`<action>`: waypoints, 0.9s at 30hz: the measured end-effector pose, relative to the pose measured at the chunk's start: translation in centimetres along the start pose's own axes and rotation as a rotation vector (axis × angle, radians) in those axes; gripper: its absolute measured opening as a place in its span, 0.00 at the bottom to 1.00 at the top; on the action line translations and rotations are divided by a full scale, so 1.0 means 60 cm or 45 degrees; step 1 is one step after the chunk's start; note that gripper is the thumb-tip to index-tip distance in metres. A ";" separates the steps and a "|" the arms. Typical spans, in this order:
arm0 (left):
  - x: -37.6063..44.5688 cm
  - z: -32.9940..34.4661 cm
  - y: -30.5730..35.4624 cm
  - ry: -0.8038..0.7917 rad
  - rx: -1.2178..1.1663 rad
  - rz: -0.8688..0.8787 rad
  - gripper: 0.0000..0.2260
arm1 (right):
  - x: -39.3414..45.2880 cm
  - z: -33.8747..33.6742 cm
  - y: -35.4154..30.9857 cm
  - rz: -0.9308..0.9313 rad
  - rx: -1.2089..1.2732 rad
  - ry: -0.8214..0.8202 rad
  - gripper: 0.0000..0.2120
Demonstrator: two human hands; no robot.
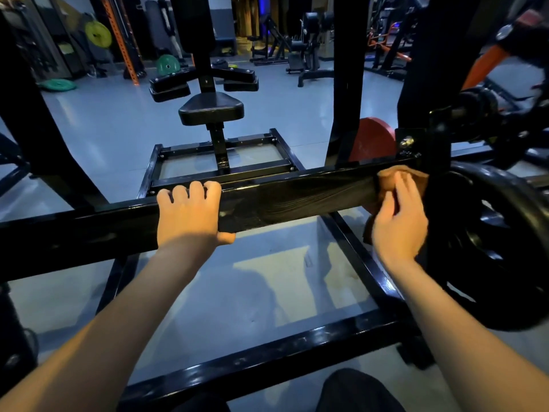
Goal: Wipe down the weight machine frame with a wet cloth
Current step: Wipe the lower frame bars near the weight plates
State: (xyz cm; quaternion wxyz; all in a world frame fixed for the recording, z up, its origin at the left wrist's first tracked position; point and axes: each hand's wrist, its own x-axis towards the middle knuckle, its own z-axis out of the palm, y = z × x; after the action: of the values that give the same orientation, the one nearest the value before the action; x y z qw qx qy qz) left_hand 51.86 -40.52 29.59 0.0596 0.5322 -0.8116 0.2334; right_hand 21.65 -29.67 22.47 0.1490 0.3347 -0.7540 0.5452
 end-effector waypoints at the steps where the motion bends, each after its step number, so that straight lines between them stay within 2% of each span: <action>1: -0.001 0.000 0.000 -0.006 0.003 -0.002 0.43 | 0.000 0.013 -0.014 0.092 0.023 0.060 0.21; 3: -0.001 -0.002 0.000 -0.004 0.006 0.000 0.43 | -0.024 0.039 -0.060 0.065 0.137 0.073 0.21; 7: -0.004 -0.004 0.000 0.004 0.010 0.005 0.43 | -0.120 0.068 -0.130 -0.438 0.192 -0.248 0.23; 9: -0.006 -0.004 -0.005 0.056 -0.028 0.042 0.43 | -0.136 0.062 -0.121 -0.729 0.097 -0.424 0.28; 11: -0.010 -0.009 -0.021 0.140 -0.136 0.123 0.43 | -0.111 0.045 -0.081 -0.890 -0.011 -0.457 0.32; 13: -0.016 -0.008 -0.053 0.201 -0.189 0.168 0.47 | -0.084 0.025 -0.044 -0.704 -0.015 -0.359 0.28; 15: -0.024 0.002 -0.086 0.228 -0.142 0.168 0.48 | -0.068 0.018 -0.030 -0.334 0.052 -0.168 0.22; 17: -0.034 0.013 -0.103 0.210 -0.120 0.130 0.41 | -0.077 0.035 -0.048 -0.041 0.127 -0.046 0.19; 19: -0.036 0.014 -0.103 0.191 -0.141 0.092 0.32 | -0.102 0.059 -0.100 0.096 0.240 -0.016 0.20; 21: -0.035 0.013 -0.096 0.175 -0.144 0.070 0.29 | -0.140 0.076 -0.160 0.035 0.348 -0.083 0.21; 25: -0.038 0.022 -0.095 0.196 -0.155 0.055 0.30 | -0.235 0.110 -0.250 -0.364 0.262 -0.260 0.20; 27: -0.039 0.023 -0.098 0.208 -0.173 0.069 0.29 | -0.266 0.124 -0.263 -0.609 0.177 -0.408 0.24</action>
State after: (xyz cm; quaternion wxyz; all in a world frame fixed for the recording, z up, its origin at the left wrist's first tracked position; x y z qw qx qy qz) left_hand 58.33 -41.09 29.44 0.1551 0.4839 -0.8321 0.2221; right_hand 44.89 -33.95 21.79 0.1291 0.5940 -0.6285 0.4853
